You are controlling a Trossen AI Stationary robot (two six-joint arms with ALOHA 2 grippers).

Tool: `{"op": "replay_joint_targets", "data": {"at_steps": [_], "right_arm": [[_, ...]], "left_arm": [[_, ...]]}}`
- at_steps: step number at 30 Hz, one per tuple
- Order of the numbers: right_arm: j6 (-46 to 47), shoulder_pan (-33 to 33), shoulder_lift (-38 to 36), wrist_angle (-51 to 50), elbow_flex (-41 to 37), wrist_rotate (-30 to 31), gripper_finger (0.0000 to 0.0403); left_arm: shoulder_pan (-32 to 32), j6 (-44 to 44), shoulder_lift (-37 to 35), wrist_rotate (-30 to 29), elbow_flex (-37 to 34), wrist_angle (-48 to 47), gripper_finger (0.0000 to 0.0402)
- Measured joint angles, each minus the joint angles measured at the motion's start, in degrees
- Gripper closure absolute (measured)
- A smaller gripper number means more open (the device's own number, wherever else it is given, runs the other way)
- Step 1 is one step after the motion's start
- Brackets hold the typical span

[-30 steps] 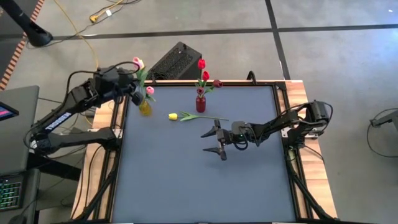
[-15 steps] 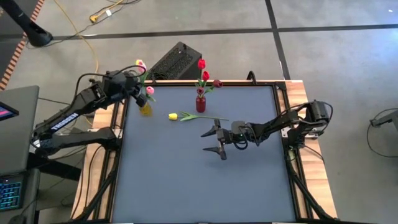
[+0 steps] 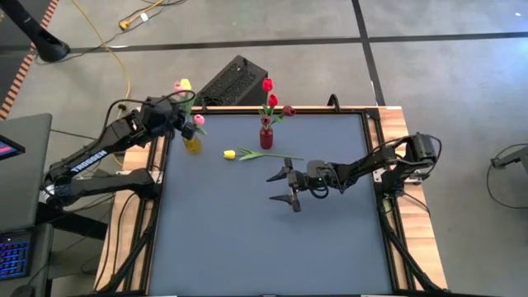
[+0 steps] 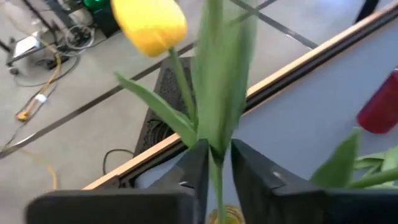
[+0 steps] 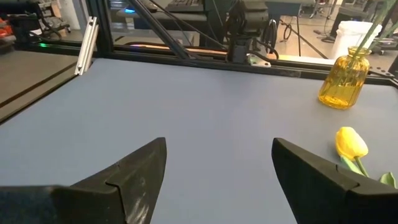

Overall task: Sort flowers into vase by color
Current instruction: Put the pink flower into the yellow flower vase, then put the yellow flower into the yellow flower vase

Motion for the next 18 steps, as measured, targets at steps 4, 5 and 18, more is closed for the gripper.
{"op": "replay_joint_targets", "data": {"at_steps": [4,5,18], "right_arm": [[0.0,0.0,0.0,-0.8,0.0,0.0,0.0085],[0.0,0.0,0.0,-1.1,0.0,0.0,0.0085],[-2.8,-3.9,-3.7,-25.4,-0.1,8.4,0.0085]], "left_arm": [[0.0,-1.2,0.0,-1.8,0.0,-1.8,0.0295],[0.0,-1.5,0.0,-1.5,0.0,-2.6,0.0282],[-0.3,-11.1,-0.1,18.1,2.2,-18.4,0.0212]]}}
